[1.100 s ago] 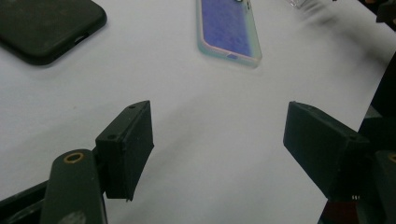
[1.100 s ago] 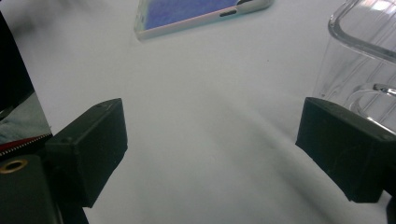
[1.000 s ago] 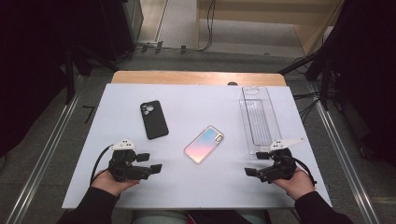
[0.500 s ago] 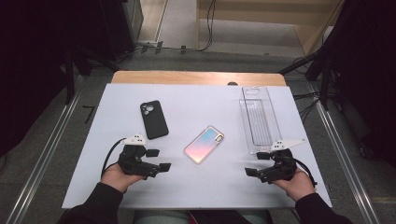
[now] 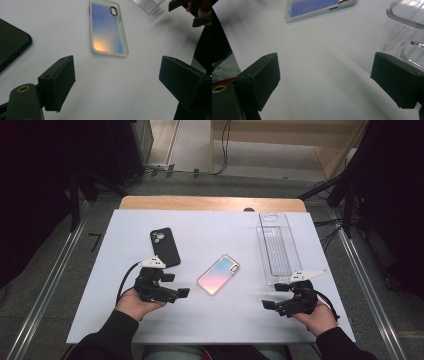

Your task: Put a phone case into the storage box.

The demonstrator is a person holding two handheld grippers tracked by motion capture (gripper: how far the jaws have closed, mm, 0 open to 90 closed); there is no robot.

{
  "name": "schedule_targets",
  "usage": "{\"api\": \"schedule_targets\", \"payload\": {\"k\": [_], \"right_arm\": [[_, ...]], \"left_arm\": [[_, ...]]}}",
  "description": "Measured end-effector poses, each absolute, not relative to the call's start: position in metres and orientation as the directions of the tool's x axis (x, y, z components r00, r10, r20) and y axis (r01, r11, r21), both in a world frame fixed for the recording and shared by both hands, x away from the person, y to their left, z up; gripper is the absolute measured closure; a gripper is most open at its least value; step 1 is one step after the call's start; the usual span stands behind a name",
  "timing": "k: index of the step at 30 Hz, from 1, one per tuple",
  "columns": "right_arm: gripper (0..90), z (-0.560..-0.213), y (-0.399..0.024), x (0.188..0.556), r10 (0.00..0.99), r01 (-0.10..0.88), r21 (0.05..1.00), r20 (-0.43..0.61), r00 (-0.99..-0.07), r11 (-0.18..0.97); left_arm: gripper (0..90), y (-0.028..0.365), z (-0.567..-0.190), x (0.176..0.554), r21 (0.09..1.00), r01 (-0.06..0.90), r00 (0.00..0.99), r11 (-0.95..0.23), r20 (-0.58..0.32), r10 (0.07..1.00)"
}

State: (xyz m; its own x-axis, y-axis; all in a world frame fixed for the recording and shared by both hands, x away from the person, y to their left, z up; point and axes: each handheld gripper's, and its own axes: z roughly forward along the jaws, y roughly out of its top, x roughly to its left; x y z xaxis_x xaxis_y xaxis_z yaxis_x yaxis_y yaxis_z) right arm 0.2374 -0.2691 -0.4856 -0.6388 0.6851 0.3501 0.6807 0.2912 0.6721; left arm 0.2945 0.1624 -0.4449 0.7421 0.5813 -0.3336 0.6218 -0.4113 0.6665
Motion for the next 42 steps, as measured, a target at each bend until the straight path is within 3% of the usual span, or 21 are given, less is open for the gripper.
{"api": "schedule_targets", "payload": {"k": [24, 42], "right_arm": [[7.0, -0.487, -0.269, 0.238, 0.698, 0.689, 0.667, 0.350, -0.625, 0.283], [7.0, -0.486, -0.269, 0.238, 0.703, 0.686, 0.670, 0.343, -0.623, 0.282]], "left_arm": [[15.2, 0.122, -0.432, 0.316, 0.682, 0.611, 0.716, -0.403, -0.258, 0.648], [15.3, 0.078, -0.433, 0.336, 0.680, 0.580, 0.749, -0.449, -0.228, 0.623]]}}
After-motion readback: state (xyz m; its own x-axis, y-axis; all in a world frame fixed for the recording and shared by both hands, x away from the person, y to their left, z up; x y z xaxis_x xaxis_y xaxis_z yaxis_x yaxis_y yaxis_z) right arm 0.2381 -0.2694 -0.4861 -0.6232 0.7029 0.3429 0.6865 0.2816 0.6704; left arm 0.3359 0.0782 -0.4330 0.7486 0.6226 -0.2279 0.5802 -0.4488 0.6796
